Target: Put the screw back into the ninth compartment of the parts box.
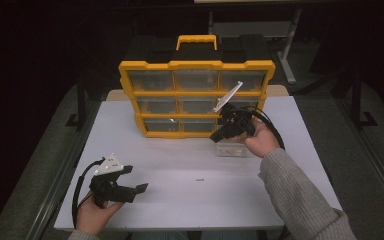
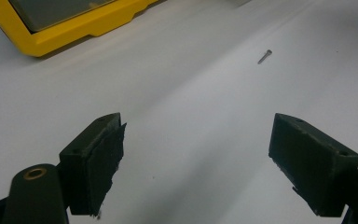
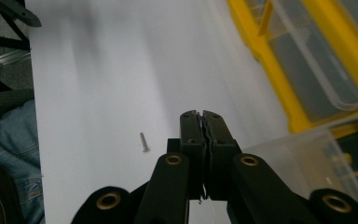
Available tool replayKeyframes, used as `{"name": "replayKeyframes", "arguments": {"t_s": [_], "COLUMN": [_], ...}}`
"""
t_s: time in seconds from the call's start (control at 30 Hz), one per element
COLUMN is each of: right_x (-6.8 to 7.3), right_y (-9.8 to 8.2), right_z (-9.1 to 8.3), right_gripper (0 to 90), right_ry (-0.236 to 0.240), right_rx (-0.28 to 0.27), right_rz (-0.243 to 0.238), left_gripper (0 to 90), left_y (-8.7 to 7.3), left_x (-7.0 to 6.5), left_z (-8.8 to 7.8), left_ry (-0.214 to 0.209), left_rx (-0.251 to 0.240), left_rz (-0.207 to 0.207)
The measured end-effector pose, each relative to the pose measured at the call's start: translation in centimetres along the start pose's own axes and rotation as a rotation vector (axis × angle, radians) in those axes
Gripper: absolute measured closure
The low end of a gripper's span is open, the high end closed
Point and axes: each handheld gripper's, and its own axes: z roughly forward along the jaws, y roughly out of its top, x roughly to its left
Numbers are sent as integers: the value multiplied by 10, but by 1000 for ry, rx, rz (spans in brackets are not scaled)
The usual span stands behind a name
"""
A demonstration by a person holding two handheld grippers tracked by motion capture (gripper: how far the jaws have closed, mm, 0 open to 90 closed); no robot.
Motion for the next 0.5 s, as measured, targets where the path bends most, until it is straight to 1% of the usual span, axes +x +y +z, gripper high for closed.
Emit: {"name": "replayKeyframes", "arguments": {"t_s": [0.1,0.23,0.27,0.43,0.47,0.5], "right_x": [-4,-7,-10,-16,-18,-19], "right_y": [-1,-3,-5,-8,-9,-10], "right_z": [-9,-16,-22,-32,-35,-37], "right_gripper": [871,871,871,871,870,870], "right_ry": [-16,-30,-42,-64,-70,-73], "right_rx": [-6,-7,-13,-15,-14,-15], "right_rz": [15,19,30,44,40,51], "left_gripper": [175,175,176,175,176,176], "left_y": [0,0,0,1,0,0], "left_x": [0,0,0,1,0,1], "left_z": [0,0,1,0,0,0], "left_ry": [2,1,1,3,3,4], "left_rx": [0,-4,-7,3,-6,-3], "left_rz": [2,-3,-3,9,-2,2]}}
